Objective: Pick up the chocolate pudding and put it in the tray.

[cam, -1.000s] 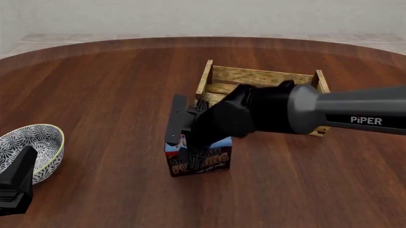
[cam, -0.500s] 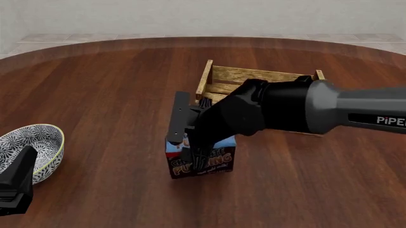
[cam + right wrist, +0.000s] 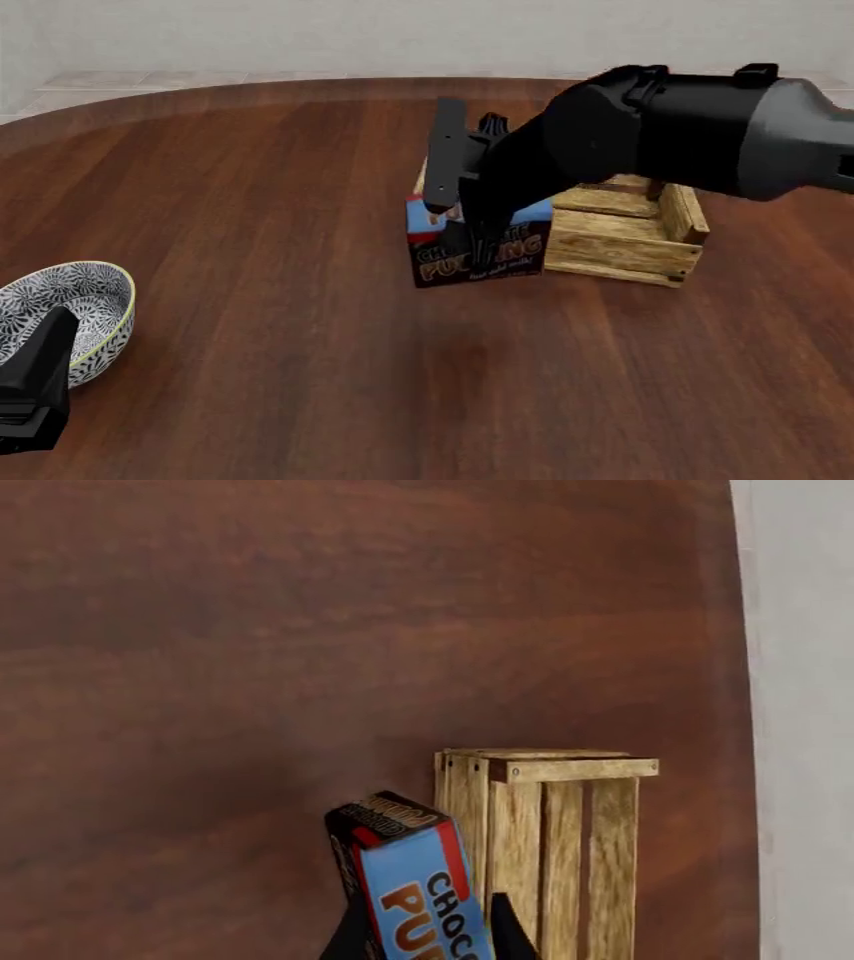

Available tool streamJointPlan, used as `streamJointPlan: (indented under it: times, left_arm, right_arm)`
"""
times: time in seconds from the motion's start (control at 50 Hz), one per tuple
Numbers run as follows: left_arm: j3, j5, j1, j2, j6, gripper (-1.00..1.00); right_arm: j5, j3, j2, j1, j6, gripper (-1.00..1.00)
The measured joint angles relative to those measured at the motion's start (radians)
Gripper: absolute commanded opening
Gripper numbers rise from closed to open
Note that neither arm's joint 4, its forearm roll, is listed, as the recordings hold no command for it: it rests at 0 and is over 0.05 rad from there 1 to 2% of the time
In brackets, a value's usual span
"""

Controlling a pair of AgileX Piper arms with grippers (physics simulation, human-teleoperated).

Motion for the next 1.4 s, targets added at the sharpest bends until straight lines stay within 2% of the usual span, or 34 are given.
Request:
streamJointPlan:
  times: [0.32,0.58,1.04,1.4]
  left_arm:
    - [0.000,0.000,0.000,0.000,0.000,1.00]
    - [0.000,0.000,0.000,0.000,0.000,1.00]
    - [0.000,0.000,0.000,0.000,0.000,1.00]
    - [0.000,0.000,0.000,0.000,0.000,1.00]
  right_arm:
    - [0.034,-0.092,-0.018,-0.114,-0.105,-1.00]
    - [0.022,-0.158,-0.007,-0.191,-0.155,-1.00]
    - [-0.057,-0.225,0.066,-0.294,-0.201,-1.00]
    - [-0.114,-0.272,0.155,-0.335,-0.188,-1.00]
